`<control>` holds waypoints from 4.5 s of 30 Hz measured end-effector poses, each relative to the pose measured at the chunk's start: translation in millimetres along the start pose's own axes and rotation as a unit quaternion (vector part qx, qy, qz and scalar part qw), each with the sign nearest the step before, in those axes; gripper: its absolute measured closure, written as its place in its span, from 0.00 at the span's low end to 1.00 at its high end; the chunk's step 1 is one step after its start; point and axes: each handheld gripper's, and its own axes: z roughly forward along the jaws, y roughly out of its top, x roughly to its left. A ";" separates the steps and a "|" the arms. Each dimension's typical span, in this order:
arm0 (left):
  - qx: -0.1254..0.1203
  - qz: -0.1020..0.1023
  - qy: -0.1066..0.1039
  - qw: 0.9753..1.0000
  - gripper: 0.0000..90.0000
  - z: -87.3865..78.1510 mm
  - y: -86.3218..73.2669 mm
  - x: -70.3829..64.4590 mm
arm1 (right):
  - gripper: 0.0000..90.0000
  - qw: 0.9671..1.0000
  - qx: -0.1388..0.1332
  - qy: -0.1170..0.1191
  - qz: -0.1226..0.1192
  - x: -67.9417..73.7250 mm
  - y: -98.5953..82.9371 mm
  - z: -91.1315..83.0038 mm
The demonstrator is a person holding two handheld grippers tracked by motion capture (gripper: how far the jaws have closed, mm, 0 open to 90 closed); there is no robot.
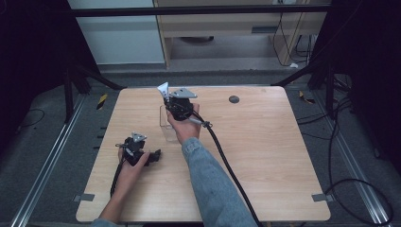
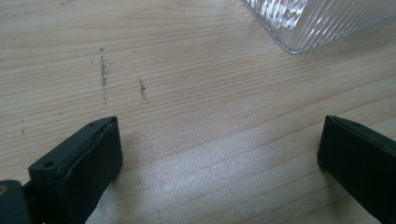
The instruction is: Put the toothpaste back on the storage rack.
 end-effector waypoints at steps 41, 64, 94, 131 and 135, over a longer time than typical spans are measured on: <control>0.000 0.000 0.000 1.000 0.00 0.1 0.0 0.0 | 0.88 0.999 0.029 0.009 -0.014 7.3 -13.0 2.4; 0.000 0.000 0.000 1.000 0.00 0.0 0.1 0.0 | 0.88 0.999 0.041 0.006 -0.007 7.5 -14.1 13.4; 0.000 0.000 0.000 1.000 0.00 0.0 0.1 0.1 | 0.88 0.998 0.060 0.002 -0.016 10.9 -7.2 24.2; -0.001 0.000 -0.001 1.000 0.00 0.3 0.2 0.0 | 0.79 0.997 0.069 0.019 -0.019 13.3 -5.6 14.2; 0.000 0.001 -0.001 1.000 0.00 0.2 0.2 0.1 | 0.77 0.997 0.070 0.023 -0.018 10.4 -7.3 10.6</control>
